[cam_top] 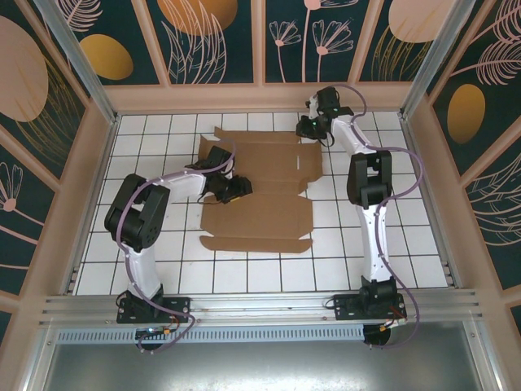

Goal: Fold the paper box

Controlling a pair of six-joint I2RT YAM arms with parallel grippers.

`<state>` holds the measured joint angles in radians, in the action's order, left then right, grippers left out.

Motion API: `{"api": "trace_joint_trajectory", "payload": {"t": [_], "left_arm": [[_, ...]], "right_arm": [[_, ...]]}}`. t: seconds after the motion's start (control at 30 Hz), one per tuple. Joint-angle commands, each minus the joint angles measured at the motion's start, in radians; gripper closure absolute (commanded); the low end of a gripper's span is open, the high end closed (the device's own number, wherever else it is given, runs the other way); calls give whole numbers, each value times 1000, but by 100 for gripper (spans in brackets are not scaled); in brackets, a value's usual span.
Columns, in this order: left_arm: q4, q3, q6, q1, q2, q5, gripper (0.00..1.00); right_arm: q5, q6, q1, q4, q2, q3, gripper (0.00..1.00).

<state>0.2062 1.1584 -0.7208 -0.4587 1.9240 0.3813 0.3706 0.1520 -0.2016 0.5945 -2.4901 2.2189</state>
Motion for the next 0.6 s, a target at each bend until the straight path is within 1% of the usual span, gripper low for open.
{"api": "trace_joint_trajectory", "payload": {"t": [0.0, 0.07, 0.13, 0.3, 0.43, 0.57], "left_arm": [[16, 53, -25, -3, 11, -20, 49], [38, 90, -29, -4, 2, -28, 48], [58, 127, -38, -1, -8, -34, 46], [103, 255, -97, 1, -5, -43, 37], [110, 397, -198, 11, 25, -33, 27], [73, 520, -332, 32, 87, 26, 22]], "right_arm": [[-12, 6, -1, -57, 39, -83, 94], [-37, 16, -4, -170, 118, -200, 98], [-55, 21, -3, -266, 191, -316, 100], [-51, 40, -3, -526, 359, -583, 100], [-140, 37, -24, -774, 499, -823, 100], [-183, 22, -38, -1049, 636, -1041, 100]]}}
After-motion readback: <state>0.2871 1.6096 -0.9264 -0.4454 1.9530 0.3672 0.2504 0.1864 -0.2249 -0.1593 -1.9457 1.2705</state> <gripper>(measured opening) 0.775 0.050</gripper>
